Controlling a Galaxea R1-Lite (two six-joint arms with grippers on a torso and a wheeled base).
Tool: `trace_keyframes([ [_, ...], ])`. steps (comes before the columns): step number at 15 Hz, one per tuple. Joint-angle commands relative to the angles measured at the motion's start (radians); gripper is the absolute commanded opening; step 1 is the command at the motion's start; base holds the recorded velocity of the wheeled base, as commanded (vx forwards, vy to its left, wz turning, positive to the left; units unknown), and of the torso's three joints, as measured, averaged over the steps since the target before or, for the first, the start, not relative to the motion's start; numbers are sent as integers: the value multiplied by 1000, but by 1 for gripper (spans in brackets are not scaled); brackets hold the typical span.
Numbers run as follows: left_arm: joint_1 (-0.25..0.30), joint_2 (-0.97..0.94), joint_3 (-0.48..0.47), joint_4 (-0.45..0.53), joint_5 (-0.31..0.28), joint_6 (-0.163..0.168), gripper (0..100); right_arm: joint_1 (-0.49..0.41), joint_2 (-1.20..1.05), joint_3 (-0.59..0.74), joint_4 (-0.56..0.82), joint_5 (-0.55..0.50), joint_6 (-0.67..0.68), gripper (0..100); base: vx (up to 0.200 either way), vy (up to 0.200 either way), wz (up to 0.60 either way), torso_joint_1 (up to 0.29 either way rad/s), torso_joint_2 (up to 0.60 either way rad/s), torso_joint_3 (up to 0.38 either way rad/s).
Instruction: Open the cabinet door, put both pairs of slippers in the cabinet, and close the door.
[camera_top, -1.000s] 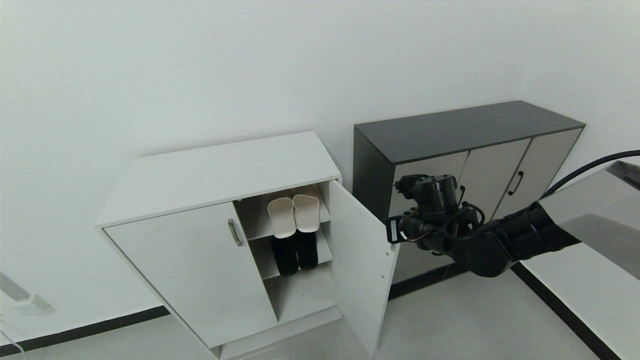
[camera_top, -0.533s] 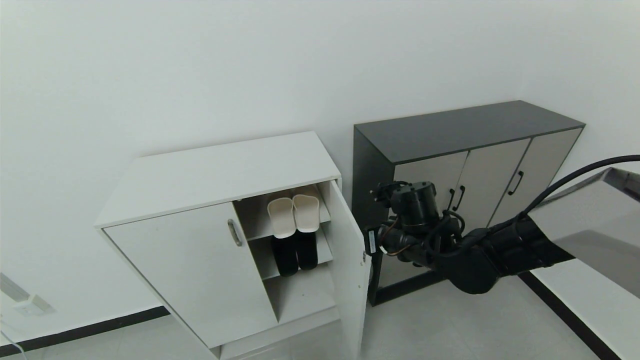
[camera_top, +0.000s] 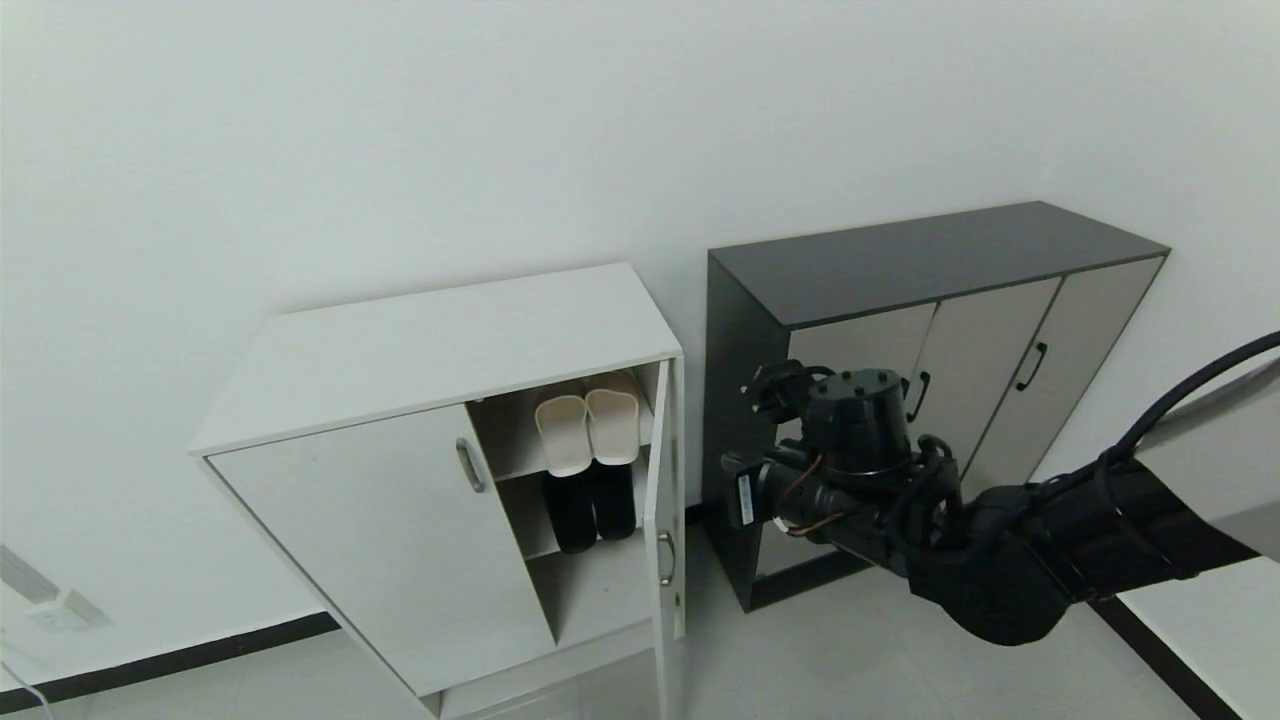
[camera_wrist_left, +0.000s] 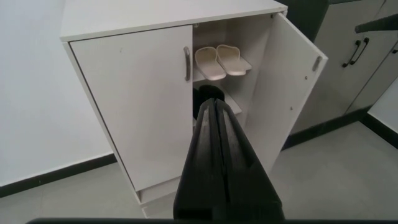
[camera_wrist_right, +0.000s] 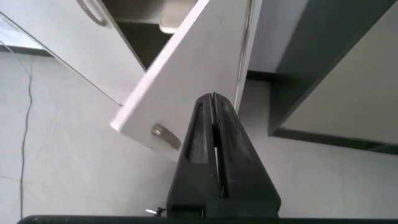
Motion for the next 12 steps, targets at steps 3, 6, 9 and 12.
trace_keyframes([
  [3,0,0,0,0,-1,0,0,16,-18,38,-10,33,0,0,0,0,600,1,2,-1],
  [6,0,0,0,0,-1,0,0,16,-26,47,-15,35,0,0,0,0,600,2,2,4],
  [9,-1,0,0,0,-1,0,0,16,-30,70,-45,35,-6,0,0,0,400,2,3,3],
  [12,0,0,0,0,-1,0,0,15,-53,113,-94,35,-46,0,0,0,0,0,0,0],
])
